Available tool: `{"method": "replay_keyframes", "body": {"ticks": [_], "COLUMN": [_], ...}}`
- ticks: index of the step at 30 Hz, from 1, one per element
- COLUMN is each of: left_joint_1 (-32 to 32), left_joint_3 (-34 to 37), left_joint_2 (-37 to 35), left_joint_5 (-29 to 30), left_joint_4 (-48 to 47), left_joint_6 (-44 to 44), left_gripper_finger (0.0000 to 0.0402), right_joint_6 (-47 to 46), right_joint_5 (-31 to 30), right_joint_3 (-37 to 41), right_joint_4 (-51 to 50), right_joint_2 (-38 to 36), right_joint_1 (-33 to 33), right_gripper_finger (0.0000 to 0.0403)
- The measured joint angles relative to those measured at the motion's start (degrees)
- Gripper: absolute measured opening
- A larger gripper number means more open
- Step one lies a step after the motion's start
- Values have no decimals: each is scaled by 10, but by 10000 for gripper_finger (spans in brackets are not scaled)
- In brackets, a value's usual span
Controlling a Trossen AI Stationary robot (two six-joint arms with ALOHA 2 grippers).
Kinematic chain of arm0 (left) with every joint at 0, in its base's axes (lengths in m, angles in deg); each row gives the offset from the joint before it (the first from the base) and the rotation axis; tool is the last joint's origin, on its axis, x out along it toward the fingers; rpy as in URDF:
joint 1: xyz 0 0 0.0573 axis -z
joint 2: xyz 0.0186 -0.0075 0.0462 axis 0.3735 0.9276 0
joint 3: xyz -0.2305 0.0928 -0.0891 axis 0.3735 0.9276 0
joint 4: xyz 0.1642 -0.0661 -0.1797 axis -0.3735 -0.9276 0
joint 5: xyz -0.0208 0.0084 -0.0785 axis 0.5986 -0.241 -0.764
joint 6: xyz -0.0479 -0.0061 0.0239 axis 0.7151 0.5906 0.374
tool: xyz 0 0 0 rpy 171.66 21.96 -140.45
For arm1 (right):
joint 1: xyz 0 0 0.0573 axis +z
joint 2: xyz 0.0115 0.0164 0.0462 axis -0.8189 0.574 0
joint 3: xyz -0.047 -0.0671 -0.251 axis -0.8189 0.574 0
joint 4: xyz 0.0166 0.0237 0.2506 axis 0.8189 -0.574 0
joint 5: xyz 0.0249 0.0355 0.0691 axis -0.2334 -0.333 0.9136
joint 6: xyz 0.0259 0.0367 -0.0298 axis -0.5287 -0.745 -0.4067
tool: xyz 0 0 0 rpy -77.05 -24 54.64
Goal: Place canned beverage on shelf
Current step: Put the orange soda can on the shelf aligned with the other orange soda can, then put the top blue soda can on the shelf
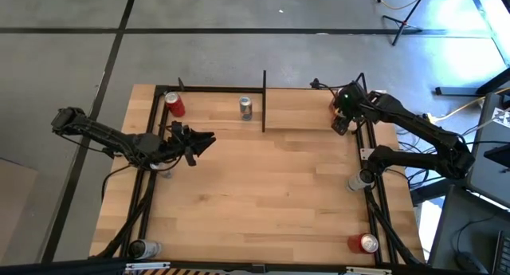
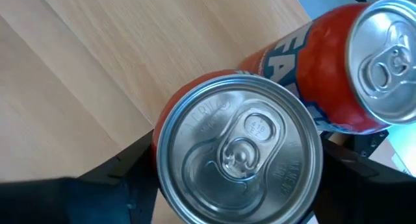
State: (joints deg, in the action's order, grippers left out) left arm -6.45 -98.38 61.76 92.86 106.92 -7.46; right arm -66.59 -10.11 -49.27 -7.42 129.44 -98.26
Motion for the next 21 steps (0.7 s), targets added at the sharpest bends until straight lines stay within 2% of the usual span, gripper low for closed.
{"method": "replay_keyframes", "body": {"ticks": [6,13,18,21], "left_joint_1": [0,0,-1,-18], "left_joint_3": [0,0,0,0], "left_joint_2": [0,0,0,0], "left_joint_5": [0,-2,-3,4], "left_joint_4": [0,4,13,32], "left_joint_6": [0,0,0,3], "left_gripper_finger": [165,165,165,165], "right_joint_6": [5,5,-12,-48], "right_joint_5": [-18,-20,31,115], "right_joint_3": [0,-19,-105,-164], "right_joint_4": [4,-14,-58,-65], "right_joint_2": [0,0,0,-1], "right_joint_1": [1,1,2,2], "right_gripper_finger": [355,355,348,348]}}
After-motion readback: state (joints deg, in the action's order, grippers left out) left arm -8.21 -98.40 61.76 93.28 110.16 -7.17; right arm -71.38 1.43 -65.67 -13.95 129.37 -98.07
